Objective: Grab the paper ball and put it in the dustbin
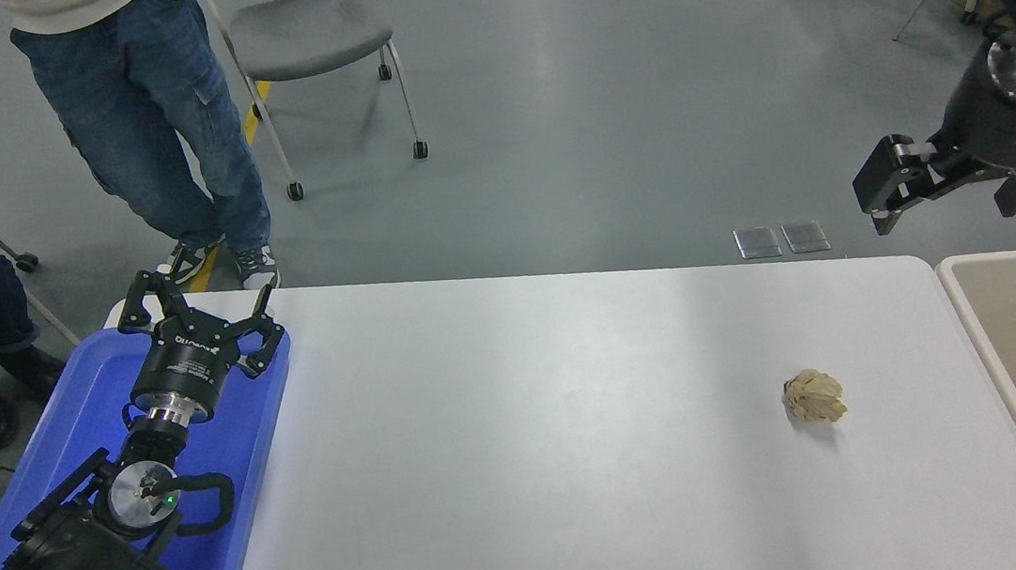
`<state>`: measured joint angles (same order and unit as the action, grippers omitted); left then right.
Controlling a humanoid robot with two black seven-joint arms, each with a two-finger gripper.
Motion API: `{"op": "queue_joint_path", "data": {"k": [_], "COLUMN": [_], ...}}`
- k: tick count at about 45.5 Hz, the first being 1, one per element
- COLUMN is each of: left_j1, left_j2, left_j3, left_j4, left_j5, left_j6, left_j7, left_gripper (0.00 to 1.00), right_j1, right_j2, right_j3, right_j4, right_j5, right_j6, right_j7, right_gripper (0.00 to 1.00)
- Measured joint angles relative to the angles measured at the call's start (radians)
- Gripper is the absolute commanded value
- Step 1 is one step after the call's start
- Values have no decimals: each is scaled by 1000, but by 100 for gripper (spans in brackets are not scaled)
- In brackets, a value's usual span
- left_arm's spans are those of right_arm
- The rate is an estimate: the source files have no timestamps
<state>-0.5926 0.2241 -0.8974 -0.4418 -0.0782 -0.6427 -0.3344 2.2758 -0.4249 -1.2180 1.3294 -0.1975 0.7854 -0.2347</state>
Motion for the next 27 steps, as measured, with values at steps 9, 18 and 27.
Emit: {"op": "queue_joint_path", "data": {"k": [9,18,27], "left_j1": [0,0,0], "left_j2": [0,0,0], "left_j3": [0,0,0], "left_j4": [0,0,0], "left_j5": [0,0,0], "left_j6": [0,0,0], "left_j7": [0,0,0], "left_gripper": [100,100,100], "right_j1": [-28,-105,-215], "right_j2": [1,-5,-7], "right_j3": [8,72,115], "right_j4": [-6,-13,-21], "right_j5": [4,-1,-8], "right_j6": [0,0,-76], "right_j7": [0,0,0], "right_gripper": [100,100,100]}}
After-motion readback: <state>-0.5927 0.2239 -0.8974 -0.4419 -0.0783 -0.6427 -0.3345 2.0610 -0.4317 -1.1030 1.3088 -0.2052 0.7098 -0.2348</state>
